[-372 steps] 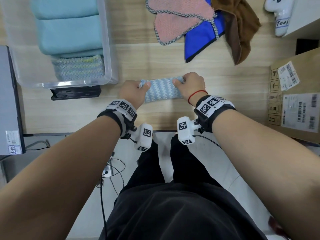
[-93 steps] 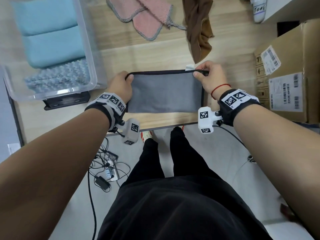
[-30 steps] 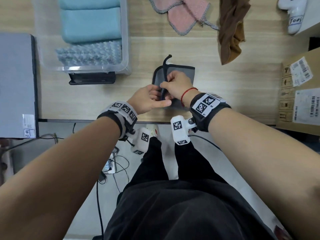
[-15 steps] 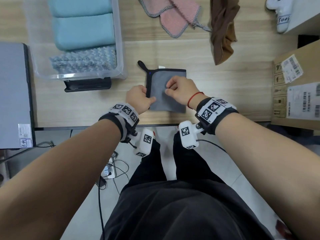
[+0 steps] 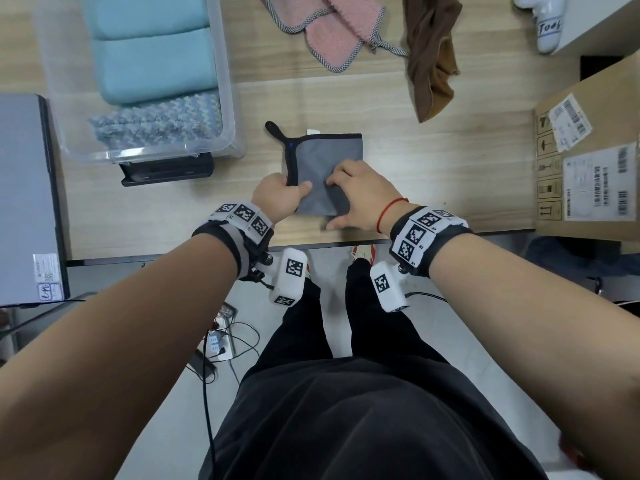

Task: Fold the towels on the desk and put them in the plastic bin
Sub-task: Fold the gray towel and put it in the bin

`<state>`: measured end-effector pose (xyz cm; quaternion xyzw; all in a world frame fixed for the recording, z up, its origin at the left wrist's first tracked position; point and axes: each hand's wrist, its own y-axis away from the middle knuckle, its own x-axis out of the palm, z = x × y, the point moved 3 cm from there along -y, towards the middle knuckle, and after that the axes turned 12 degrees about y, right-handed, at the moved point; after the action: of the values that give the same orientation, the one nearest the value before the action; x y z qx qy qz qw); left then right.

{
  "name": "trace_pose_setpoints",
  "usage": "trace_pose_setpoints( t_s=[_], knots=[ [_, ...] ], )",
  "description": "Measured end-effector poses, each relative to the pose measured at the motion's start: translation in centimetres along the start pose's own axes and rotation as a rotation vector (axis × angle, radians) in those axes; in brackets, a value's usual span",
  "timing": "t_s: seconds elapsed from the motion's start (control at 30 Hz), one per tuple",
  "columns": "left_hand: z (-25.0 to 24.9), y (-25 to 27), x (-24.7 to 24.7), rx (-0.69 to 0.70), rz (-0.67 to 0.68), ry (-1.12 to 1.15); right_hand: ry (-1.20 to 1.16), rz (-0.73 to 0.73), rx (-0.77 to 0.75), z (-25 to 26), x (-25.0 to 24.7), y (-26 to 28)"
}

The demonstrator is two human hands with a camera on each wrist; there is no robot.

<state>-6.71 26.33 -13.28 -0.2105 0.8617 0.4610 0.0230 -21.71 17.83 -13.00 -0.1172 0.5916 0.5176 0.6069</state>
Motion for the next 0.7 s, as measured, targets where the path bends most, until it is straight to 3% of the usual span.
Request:
trace_pose_setpoints(
  t_s=[0.2,0.37,0.47,0.6,0.63,0.7],
  knots=[
    [-1.0,1.1,0.3,-0.028,-0.059,0.451,0.171,-0.07,-0.004,0.8,0.3,0.5],
    [-1.1,1.5,-0.5,-0.019,-0.023,0.414,0.002,-0.13,0.108,-0.1,0.1,0.8],
    [-1.6,1.4,-0.9,0.11,-0.028,0.121,-0.145,-0.096,0.105,-1.3,-0.3,0.7],
    [-2.5,1.4,-1.6,0.602,-0.189,-0.604,-0.216,-0.053,0.091,-2.5,-1.3,0.2],
    [-2.9,1.7,-1.3,0.714,-0.167,-0.684,-0.204,-0.045,0.086,-2.6,-1.6,-0.1],
    [-3.0,1.8,-0.3,0.794,0.03,-0.809,-0.186,-0.032,0.073,-2.8,-1.9,-0.6]
  ],
)
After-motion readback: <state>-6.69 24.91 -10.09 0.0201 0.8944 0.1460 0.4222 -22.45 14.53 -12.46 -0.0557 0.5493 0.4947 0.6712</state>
